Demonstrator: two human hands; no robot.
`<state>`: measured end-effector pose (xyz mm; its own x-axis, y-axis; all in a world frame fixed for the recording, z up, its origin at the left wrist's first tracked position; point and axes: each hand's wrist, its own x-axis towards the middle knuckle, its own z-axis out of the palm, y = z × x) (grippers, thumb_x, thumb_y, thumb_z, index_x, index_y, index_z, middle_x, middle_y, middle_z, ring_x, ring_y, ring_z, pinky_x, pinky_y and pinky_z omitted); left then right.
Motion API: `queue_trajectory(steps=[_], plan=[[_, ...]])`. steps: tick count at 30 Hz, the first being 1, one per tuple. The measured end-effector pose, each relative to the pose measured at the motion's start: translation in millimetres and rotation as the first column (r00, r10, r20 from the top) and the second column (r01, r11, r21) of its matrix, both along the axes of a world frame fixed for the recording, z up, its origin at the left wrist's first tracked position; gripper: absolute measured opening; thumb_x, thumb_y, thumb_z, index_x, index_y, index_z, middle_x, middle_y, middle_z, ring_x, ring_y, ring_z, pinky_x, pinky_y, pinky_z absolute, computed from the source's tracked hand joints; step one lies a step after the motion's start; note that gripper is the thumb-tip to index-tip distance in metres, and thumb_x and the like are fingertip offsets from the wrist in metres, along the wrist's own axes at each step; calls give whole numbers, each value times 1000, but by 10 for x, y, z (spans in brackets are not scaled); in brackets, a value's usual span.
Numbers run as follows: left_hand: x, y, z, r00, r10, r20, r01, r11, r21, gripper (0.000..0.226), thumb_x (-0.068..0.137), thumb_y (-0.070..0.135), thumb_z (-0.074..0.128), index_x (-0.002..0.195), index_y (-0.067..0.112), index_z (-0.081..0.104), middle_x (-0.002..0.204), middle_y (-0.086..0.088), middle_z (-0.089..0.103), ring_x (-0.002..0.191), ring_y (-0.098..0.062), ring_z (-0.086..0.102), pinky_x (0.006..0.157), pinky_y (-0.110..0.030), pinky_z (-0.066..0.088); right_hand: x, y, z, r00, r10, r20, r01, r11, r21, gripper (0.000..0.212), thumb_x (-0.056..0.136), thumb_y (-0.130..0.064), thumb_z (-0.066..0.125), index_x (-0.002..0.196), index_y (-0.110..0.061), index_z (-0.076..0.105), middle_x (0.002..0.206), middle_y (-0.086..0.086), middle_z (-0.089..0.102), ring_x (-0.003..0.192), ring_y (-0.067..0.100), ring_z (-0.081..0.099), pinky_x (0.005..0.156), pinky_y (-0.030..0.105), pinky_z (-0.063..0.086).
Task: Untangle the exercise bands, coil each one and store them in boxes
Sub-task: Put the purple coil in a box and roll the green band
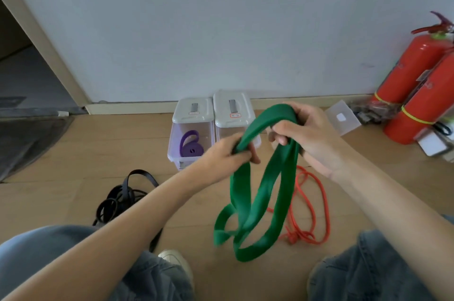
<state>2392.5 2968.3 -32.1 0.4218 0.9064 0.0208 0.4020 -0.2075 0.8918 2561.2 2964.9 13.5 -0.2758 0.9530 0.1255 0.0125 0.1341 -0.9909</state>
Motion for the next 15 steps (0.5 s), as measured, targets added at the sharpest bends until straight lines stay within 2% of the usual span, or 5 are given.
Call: queue_trajectory(steps=[2, 4, 9, 12, 15], plan=[[-92, 27, 236, 932, 104, 349, -94, 995, -45, 15, 92, 6, 47, 84, 15, 56, 65, 8, 66, 70, -9, 66, 69, -20, 51, 82, 33, 38, 997, -2, 73, -1, 999, 41, 15, 72, -10, 62, 67, -23, 68, 51, -3, 53, 59, 21, 52, 58, 20, 42], [-197, 72, 399, 895, 123, 430, -147, 989, 23, 17, 88, 4, 44, 80, 16, 53, 50, 8, 56, 49, -10, 56, 54, -17, 46, 121, 27, 56, 957, 78, 280, -94, 995, 44, 15, 74, -13, 76, 74, -27, 69, 69, -5, 66, 68, 12, 63, 69, 18, 50], [-30, -47, 211, 956, 63, -287, 17, 964, 266, 25, 80, -2, 50, 69, 20, 45, 59, 12, 46, 59, -13, 47, 53, -19, 33, -41, -3, -49, 770, 225, 597, -209, 973, -98, 46, 62, -29, 83, 100, -21, 57, 94, 1, 65, 89, 16, 63, 82, 30, 50], [-55, -38, 49, 951, 26, -309, 57, 964, 259, 11, 82, 5, 55, 84, 12, 47, 68, 5, 50, 68, -19, 47, 59, -28, 32, -106, -18, -113, 560, 189, 806, -229, 971, -68, 20, 70, -25, 73, 71, -15, 56, 61, 0, 54, 55, 13, 51, 53, 28, 38], [-128, -73, -154, 951, -34, -309, 82, 986, 143, 15, 86, 8, 54, 86, 17, 42, 72, 4, 51, 66, -14, 47, 61, -23, 37, -86, -6, -75, 650, 75, 756, -166, 985, 45, 22, 67, -23, 71, 61, -11, 53, 53, -3, 43, 47, 7, 37, 48, 22, 27]])
